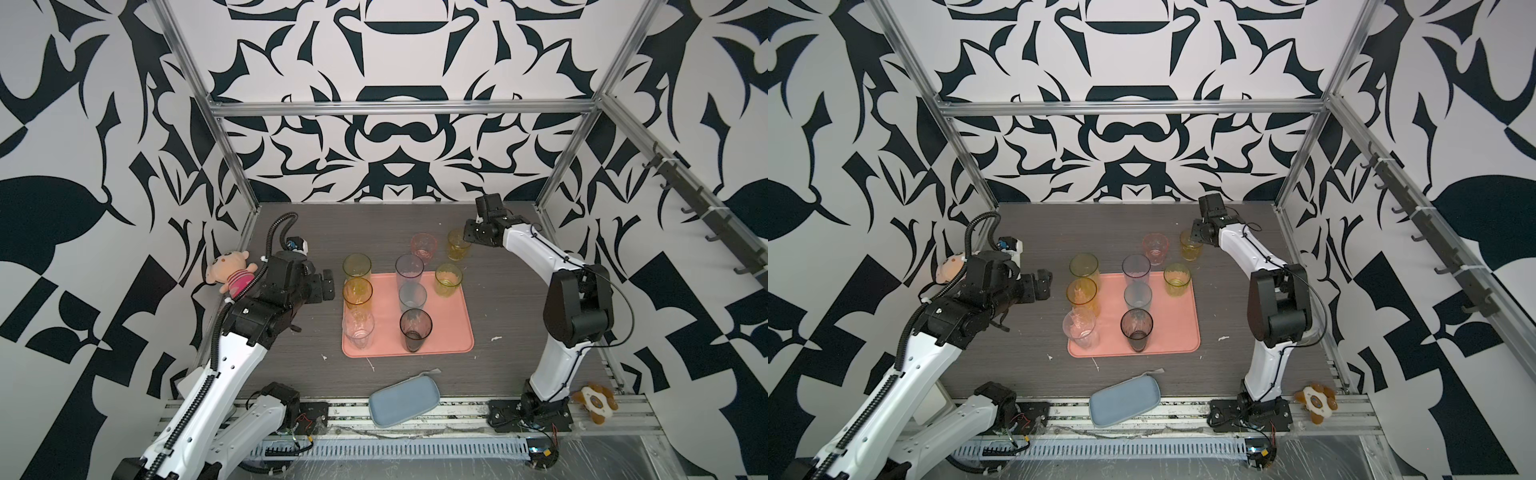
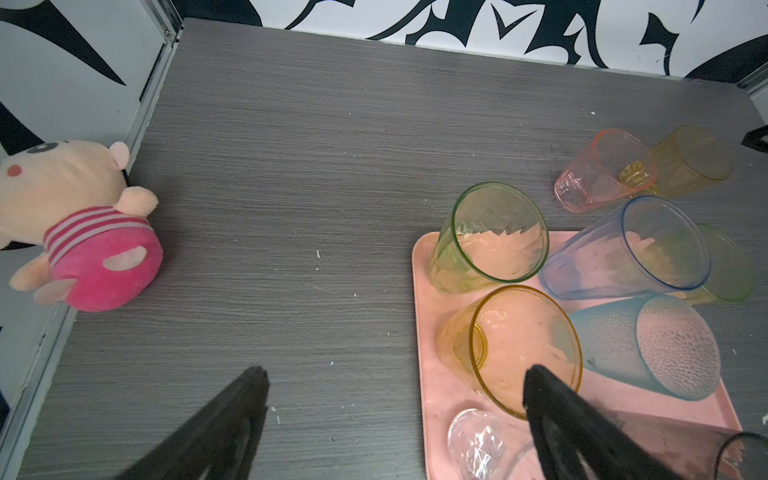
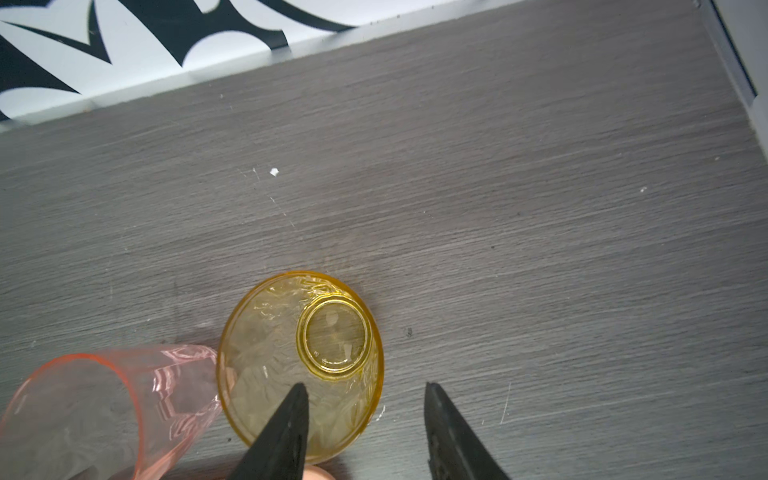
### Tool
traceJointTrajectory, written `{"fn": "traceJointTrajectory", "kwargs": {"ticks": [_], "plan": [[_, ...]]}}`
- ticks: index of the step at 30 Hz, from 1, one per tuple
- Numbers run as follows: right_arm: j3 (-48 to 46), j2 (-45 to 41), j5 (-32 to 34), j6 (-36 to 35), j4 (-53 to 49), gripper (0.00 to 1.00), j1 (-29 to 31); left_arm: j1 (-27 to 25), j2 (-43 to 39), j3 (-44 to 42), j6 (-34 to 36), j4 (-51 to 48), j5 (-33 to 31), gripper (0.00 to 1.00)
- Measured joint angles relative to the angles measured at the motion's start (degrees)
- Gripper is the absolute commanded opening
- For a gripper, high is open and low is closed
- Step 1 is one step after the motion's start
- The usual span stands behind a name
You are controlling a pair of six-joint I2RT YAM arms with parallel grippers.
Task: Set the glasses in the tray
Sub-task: 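Lower the right gripper and close it on the yellow glass rim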
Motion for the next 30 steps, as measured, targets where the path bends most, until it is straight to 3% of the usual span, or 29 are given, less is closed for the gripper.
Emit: {"fn": "traceJointTrajectory", "kwargs": {"ticks": [30], "plan": [[0.44,3.67,-0.9,0.61,-1.18,0.34,-0.98,0.0,-0.68,0.0,-0.04,0.02,-0.09,0.99]]}}
